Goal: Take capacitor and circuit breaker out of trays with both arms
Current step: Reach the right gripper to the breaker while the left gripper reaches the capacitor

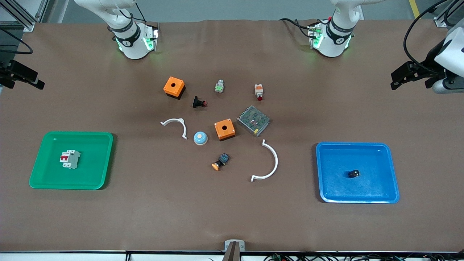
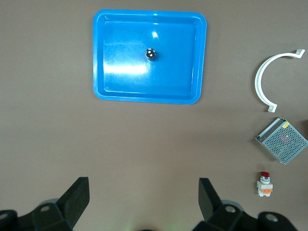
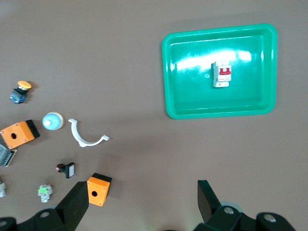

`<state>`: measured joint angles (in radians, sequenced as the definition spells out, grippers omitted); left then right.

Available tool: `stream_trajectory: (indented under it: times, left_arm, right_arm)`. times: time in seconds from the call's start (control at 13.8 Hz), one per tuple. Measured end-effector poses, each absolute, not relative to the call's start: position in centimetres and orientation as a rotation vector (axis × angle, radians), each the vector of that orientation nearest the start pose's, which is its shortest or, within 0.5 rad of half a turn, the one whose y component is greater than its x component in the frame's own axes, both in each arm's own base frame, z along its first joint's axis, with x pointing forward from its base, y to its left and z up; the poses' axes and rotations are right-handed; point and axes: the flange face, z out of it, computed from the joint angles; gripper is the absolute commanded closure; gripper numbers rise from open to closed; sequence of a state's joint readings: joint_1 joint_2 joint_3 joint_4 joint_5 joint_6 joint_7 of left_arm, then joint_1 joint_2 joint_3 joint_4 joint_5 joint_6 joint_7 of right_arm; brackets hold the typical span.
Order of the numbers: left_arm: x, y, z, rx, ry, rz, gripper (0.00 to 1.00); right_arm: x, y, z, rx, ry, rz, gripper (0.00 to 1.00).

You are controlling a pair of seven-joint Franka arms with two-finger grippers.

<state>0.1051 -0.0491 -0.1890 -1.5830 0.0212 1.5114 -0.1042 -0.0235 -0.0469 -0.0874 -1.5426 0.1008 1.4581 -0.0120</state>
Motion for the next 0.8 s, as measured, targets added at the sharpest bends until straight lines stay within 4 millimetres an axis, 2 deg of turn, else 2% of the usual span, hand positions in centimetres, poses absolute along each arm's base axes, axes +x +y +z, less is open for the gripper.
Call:
stream_trajectory:
  times: [0.29,0.43,0.58,0.8]
  left_arm:
    - [53.4,-4.1,63.7,-3.109,-0.046,0.039,0.0]
    - [54.0,-3.7,62.9,-3.106,-0.052,0.057,0.0]
    - [55.6,-3.0,60.8,-3.086,-0.059,0.073,0.0]
    - [58.9,-1.6,56.2,-3.06,-0.066,0.062,0.0]
  right_arm:
    - [52.5,-4.1,65.5,-3.024,0.139,0.059,0.0]
    - [52.3,-3.7,65.6,-3.023,0.137,0.062,0.0]
    - [52.3,-3.6,65.7,-3.023,0.136,0.061,0.0]
    - [52.9,-4.5,65.4,-3.033,0.162,0.027,0.0]
